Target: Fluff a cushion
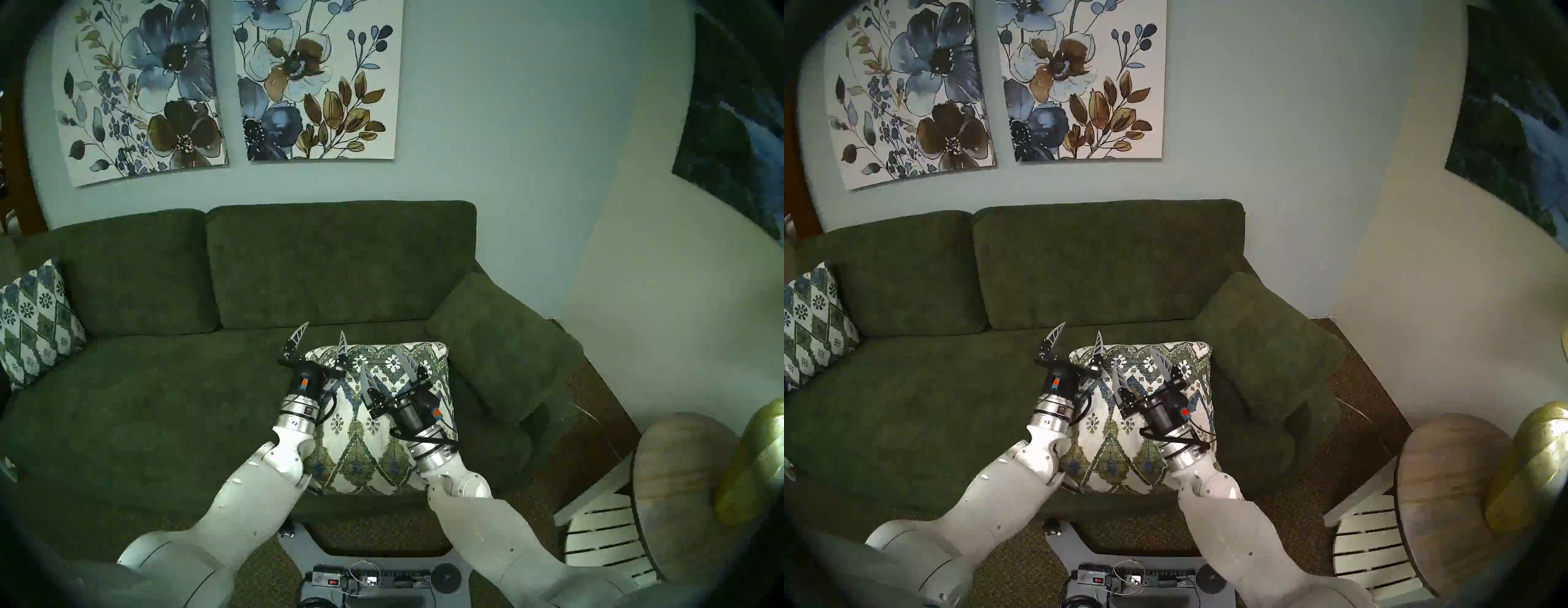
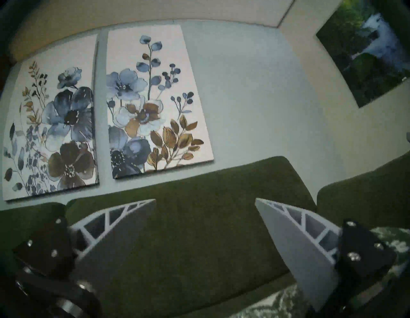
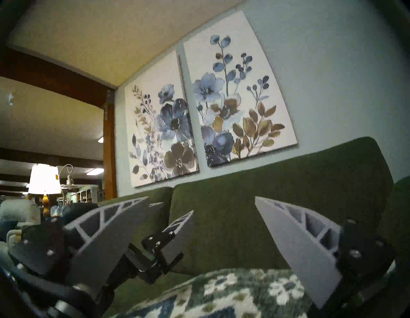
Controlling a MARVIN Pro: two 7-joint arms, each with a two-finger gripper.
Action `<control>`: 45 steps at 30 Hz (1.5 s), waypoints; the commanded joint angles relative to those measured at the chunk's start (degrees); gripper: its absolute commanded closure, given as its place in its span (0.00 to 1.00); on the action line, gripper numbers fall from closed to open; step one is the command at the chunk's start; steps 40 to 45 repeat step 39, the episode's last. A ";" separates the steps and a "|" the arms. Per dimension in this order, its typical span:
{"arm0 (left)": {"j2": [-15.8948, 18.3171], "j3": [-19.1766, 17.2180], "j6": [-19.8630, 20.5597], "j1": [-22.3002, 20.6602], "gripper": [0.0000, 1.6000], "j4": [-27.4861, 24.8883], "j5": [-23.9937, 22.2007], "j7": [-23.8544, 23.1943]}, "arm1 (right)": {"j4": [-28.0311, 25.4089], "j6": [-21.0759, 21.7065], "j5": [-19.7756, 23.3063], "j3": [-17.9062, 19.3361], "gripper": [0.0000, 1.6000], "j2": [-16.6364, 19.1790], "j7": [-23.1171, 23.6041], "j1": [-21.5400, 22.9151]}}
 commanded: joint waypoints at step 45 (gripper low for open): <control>13.22 -11.27 -0.47 16.31 0.00 -30.94 2.28 9.73 | -25.50 -0.29 9.95 30.63 0.00 8.61 -2.90 -5.87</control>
